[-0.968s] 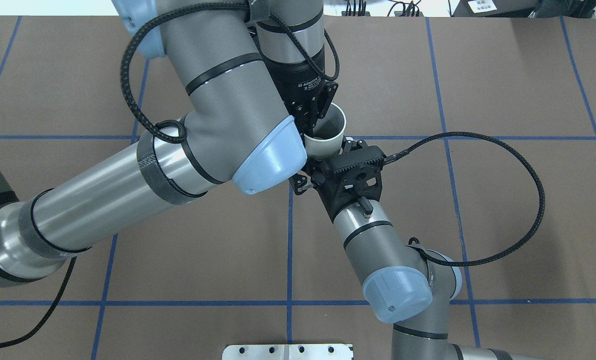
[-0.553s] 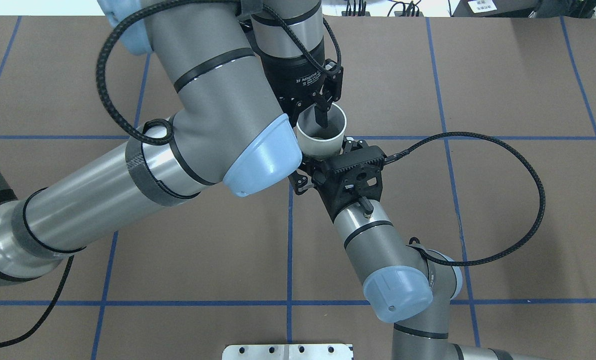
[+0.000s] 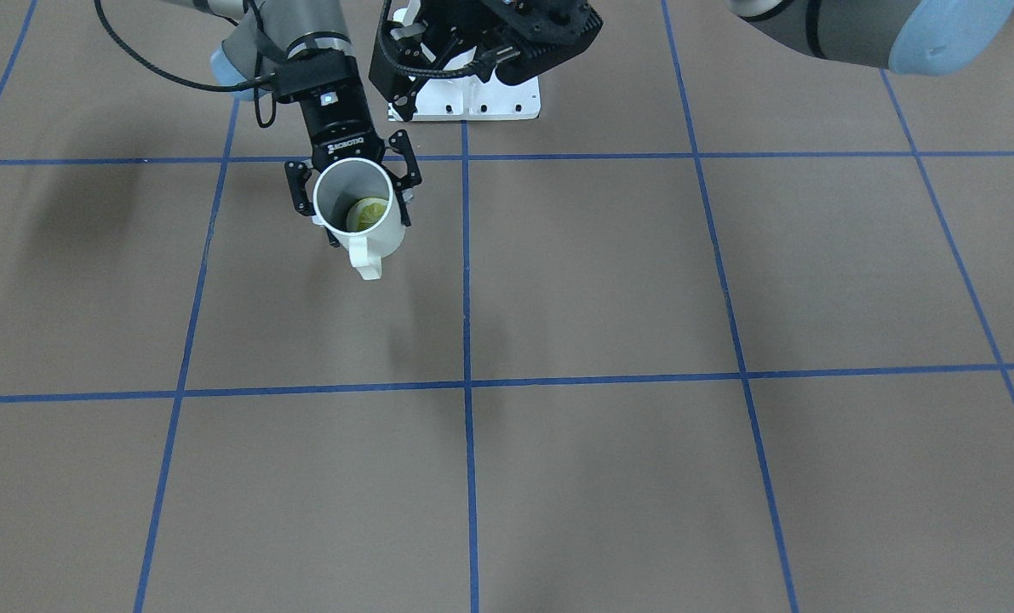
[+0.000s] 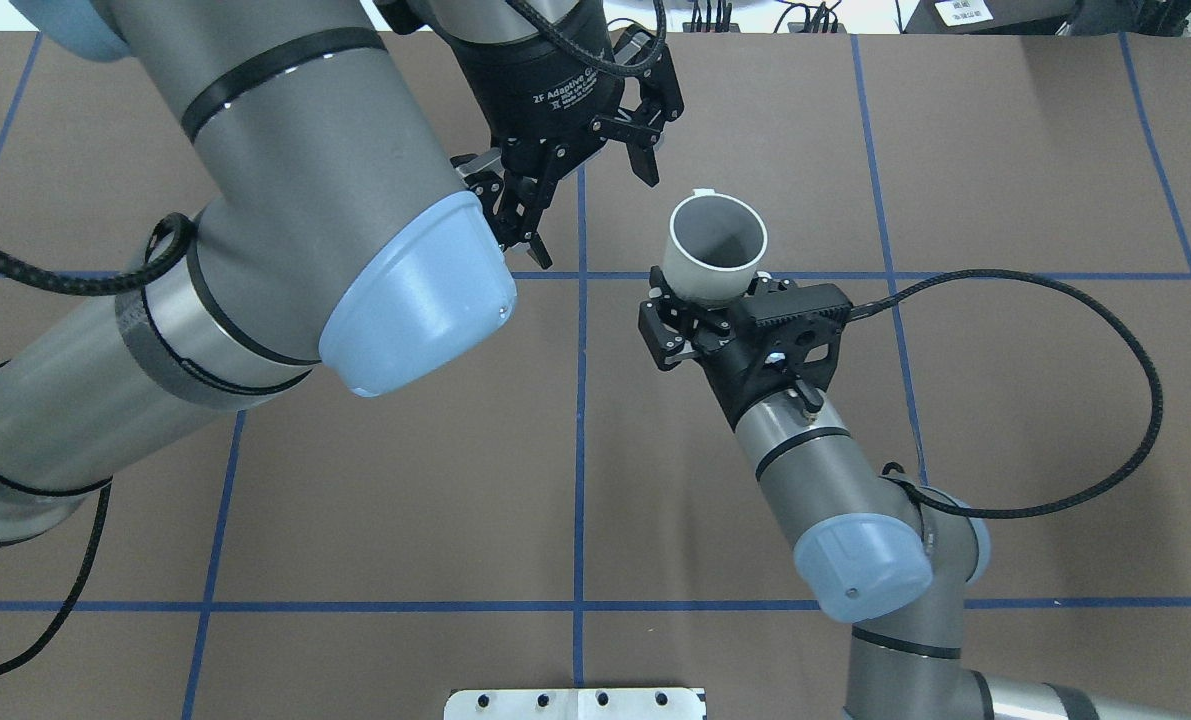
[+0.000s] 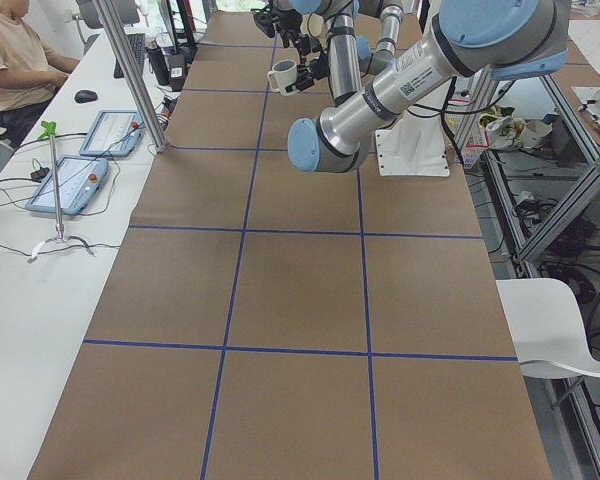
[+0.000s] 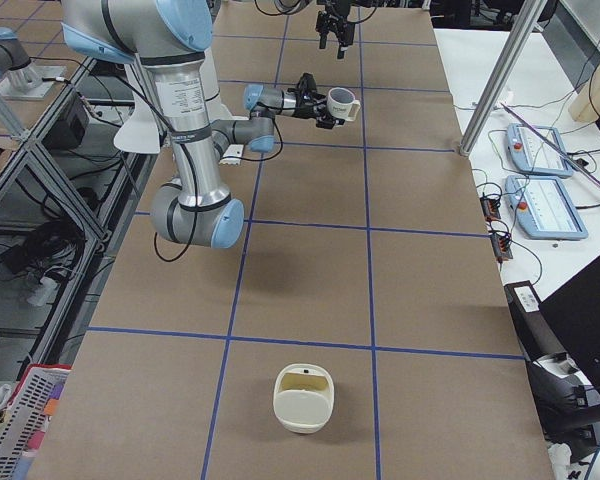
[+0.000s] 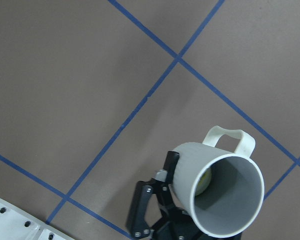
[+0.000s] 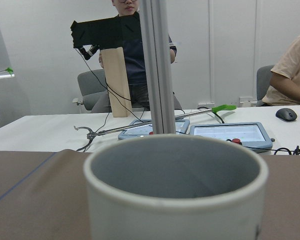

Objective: Left arm hands cup to right arm to dump lemon

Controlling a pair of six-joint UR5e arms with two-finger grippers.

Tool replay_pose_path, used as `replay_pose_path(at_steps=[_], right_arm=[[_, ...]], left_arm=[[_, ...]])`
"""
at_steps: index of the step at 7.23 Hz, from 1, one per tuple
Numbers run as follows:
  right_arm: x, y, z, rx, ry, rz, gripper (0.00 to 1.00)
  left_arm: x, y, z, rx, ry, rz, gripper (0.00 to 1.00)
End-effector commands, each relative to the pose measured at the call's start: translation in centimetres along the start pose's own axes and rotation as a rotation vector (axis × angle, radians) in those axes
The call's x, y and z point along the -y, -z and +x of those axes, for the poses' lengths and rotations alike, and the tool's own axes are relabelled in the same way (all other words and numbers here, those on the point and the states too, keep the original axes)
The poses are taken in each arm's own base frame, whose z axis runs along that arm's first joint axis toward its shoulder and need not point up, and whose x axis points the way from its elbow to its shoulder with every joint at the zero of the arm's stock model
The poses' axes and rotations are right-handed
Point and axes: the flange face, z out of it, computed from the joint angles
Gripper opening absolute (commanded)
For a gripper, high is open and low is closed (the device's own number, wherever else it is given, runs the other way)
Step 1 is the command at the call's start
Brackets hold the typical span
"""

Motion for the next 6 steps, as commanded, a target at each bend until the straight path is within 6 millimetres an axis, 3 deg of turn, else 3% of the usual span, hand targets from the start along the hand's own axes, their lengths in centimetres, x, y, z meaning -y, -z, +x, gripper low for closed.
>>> replay_pose_path(at_steps=[1, 3, 4, 5, 6], right_arm=[[1.7, 2.1, 12.8, 0.024, -0.095, 0.033, 0.31], [2.6, 4.6, 28.0, -0.025, -0.029, -0.110, 0.28], [4.5, 4.8, 32.2, -0.074, -0.027, -0.122, 0.28], [6.5, 6.9, 37.3, -0.088, -0.109, -0.148, 0.28], [7.0, 8.7, 43.8, -0.044, -0.223, -0.166, 0.16]], left_arm=[[0.0, -0.4, -0.2, 0.004, -0.001, 0.001, 1.00], [0.3, -1.0, -0.3, 0.014, 0.006, 0.002, 1.00], [0.2, -1.3, -0.3, 0.017, 0.005, -0.002, 1.00], [0.2, -1.3, -0.3, 0.015, 0.010, -0.002, 1.00], [0.4, -1.6, -0.2, 0.020, 0.011, -0.002, 1.00]])
